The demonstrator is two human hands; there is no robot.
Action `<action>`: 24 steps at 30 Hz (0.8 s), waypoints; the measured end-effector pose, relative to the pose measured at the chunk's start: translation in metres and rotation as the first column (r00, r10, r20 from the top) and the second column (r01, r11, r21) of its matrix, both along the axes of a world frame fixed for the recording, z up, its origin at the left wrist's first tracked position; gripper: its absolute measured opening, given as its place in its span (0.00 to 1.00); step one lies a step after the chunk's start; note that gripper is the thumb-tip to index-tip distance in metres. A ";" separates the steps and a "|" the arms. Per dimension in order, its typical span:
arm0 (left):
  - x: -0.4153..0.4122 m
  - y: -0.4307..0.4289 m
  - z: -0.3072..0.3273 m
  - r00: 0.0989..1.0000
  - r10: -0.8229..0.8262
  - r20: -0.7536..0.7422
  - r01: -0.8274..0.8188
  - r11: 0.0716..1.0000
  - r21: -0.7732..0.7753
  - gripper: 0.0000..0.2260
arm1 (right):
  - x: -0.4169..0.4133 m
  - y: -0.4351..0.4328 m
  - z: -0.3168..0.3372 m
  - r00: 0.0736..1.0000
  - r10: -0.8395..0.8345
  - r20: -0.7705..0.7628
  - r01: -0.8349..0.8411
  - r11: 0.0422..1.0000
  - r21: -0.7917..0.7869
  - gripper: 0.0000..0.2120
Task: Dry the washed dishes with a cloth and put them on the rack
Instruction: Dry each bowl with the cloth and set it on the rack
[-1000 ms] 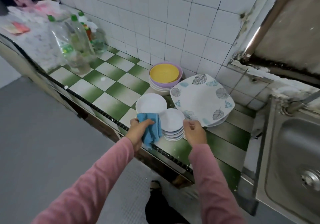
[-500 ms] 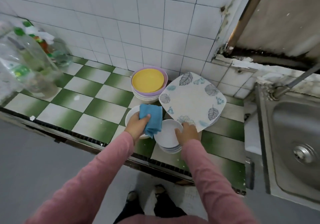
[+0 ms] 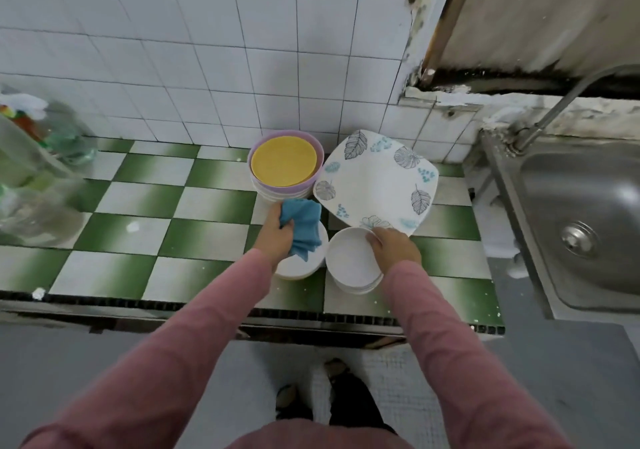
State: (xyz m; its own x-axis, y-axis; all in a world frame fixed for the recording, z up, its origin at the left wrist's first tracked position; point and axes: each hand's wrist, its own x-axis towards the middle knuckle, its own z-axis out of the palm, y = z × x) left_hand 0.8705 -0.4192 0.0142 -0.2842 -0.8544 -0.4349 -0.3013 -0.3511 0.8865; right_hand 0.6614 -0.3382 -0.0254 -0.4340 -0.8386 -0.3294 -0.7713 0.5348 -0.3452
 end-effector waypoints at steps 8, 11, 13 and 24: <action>0.001 -0.005 -0.001 0.995 -0.042 -0.092 0.047 0.998 0.053 0.16 | 0.004 0.007 -0.002 0.999 0.007 -0.032 -0.010 0.996 -0.092 0.17; -0.003 -0.005 -0.003 0.992 -0.006 -0.129 0.017 0.997 0.079 0.16 | 0.001 0.007 -0.002 0.999 0.036 -0.019 -0.037 0.994 -0.101 0.18; -0.007 -0.005 -0.005 0.986 0.041 -0.160 -0.024 0.993 0.112 0.16 | -0.001 0.006 -0.003 0.998 0.058 -0.007 -0.058 0.993 -0.099 0.18; -0.027 -0.012 -0.011 0.955 0.194 -0.223 -0.164 0.975 0.149 0.15 | -0.019 -0.008 -0.005 0.986 0.154 0.061 -0.153 0.988 -0.020 0.19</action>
